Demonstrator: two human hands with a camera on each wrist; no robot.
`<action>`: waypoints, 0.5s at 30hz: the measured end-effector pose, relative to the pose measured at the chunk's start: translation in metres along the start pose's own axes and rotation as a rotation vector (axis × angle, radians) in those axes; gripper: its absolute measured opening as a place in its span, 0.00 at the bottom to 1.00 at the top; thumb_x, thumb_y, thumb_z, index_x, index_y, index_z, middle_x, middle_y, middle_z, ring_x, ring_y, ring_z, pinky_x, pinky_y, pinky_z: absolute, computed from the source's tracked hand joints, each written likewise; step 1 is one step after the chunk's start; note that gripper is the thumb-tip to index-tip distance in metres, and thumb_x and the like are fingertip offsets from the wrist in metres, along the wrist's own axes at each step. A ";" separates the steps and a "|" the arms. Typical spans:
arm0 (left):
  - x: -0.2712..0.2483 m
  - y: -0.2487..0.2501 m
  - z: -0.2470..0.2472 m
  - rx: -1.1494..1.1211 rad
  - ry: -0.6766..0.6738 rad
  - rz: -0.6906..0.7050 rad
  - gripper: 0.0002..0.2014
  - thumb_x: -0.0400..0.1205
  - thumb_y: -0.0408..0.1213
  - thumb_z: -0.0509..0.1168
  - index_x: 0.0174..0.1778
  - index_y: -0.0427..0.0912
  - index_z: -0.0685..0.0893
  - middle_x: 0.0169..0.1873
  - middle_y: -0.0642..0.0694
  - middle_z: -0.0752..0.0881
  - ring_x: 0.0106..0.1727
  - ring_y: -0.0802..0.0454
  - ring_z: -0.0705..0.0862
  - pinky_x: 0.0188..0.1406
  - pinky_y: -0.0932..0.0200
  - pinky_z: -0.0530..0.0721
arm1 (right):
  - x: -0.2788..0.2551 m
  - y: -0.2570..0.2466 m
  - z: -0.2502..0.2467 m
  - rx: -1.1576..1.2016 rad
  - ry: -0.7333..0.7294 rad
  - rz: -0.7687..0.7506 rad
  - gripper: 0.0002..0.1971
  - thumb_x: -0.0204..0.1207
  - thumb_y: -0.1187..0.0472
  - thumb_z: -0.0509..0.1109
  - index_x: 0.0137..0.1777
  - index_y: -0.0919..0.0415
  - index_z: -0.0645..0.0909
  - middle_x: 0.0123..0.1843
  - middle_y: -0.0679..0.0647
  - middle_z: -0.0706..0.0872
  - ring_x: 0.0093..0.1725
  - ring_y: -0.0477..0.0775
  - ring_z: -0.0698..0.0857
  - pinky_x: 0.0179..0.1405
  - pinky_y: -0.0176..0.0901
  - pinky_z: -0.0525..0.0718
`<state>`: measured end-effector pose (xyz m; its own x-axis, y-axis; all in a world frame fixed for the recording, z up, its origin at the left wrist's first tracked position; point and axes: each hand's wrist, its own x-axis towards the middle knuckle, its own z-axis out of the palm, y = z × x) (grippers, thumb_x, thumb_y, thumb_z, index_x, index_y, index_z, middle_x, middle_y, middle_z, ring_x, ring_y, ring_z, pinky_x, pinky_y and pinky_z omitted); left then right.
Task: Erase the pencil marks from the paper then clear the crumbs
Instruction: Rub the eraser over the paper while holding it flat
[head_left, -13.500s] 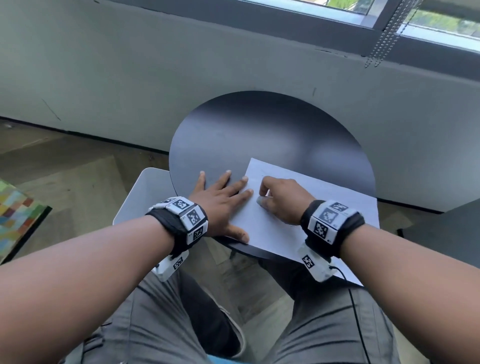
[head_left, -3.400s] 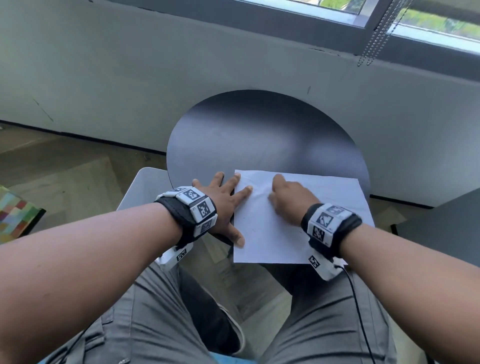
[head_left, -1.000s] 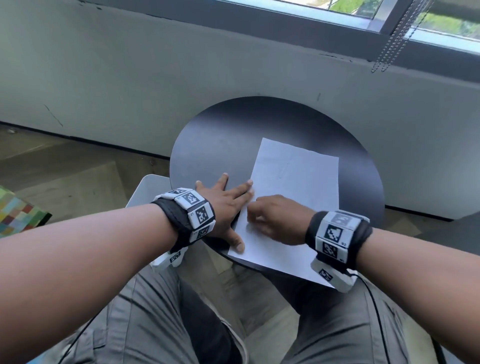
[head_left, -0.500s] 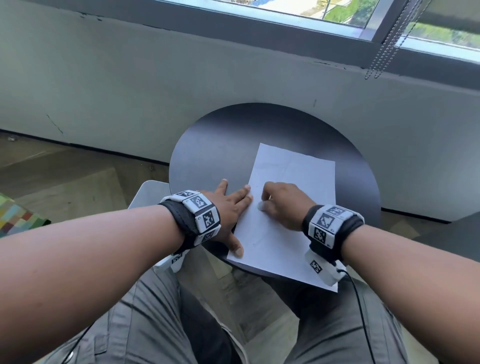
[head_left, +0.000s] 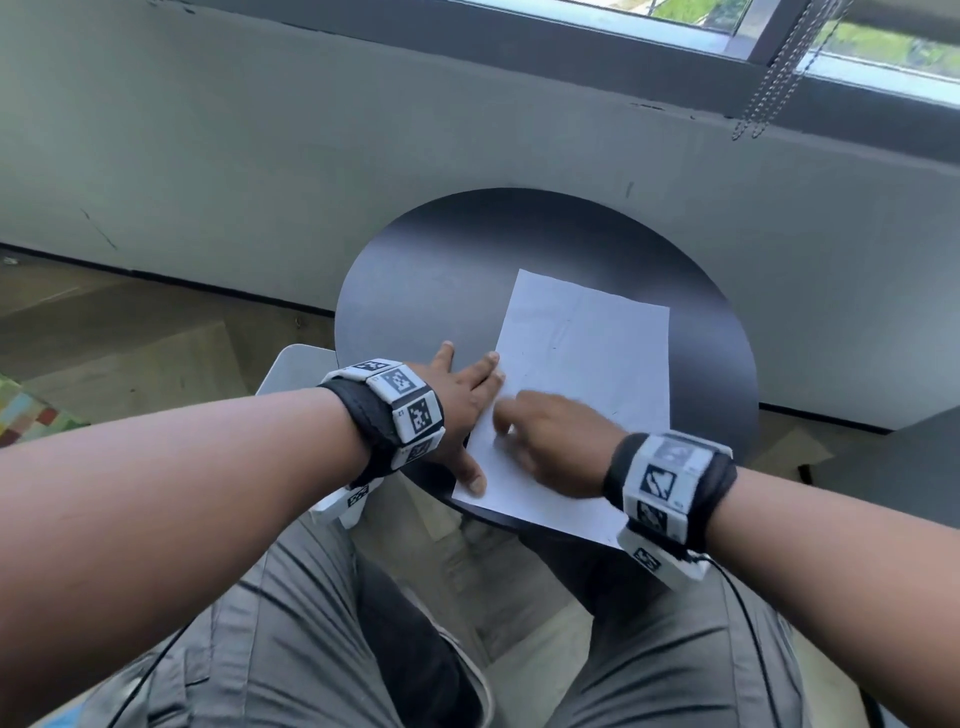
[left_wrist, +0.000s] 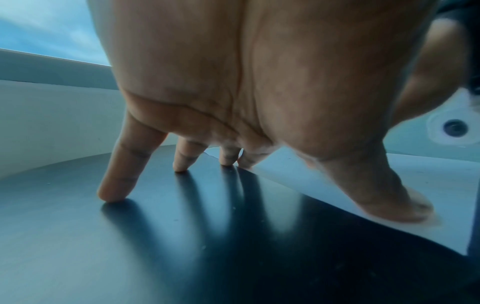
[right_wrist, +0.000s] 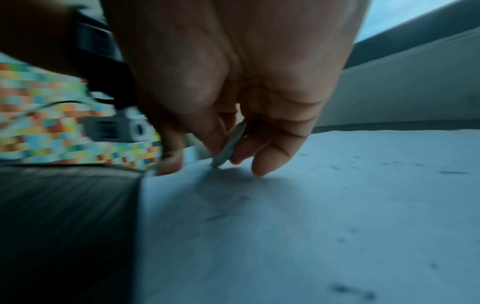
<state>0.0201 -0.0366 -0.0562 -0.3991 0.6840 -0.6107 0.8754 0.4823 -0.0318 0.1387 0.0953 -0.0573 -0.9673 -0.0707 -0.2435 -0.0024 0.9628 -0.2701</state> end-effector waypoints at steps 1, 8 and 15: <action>0.000 0.000 -0.001 0.000 -0.003 -0.001 0.69 0.63 0.79 0.69 0.87 0.52 0.32 0.86 0.61 0.32 0.87 0.33 0.38 0.71 0.26 0.71 | -0.009 -0.007 0.003 -0.001 -0.071 -0.075 0.10 0.84 0.57 0.60 0.61 0.57 0.76 0.55 0.55 0.80 0.53 0.58 0.78 0.49 0.48 0.73; -0.003 0.003 0.001 -0.002 0.005 -0.007 0.70 0.63 0.78 0.70 0.87 0.52 0.32 0.86 0.59 0.32 0.87 0.32 0.37 0.73 0.26 0.69 | 0.006 0.012 -0.003 -0.034 0.085 0.160 0.09 0.85 0.54 0.60 0.60 0.56 0.75 0.56 0.58 0.80 0.55 0.61 0.79 0.53 0.50 0.77; -0.003 0.004 -0.001 -0.009 -0.007 -0.008 0.70 0.63 0.78 0.70 0.87 0.53 0.31 0.86 0.58 0.31 0.86 0.31 0.37 0.72 0.24 0.69 | -0.002 -0.002 -0.001 -0.041 -0.015 0.029 0.09 0.83 0.58 0.62 0.61 0.57 0.76 0.56 0.57 0.79 0.55 0.60 0.79 0.54 0.52 0.77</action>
<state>0.0247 -0.0364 -0.0539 -0.4042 0.6763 -0.6158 0.8698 0.4925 -0.0301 0.1408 0.0941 -0.0552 -0.9632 -0.0460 -0.2650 0.0152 0.9744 -0.2244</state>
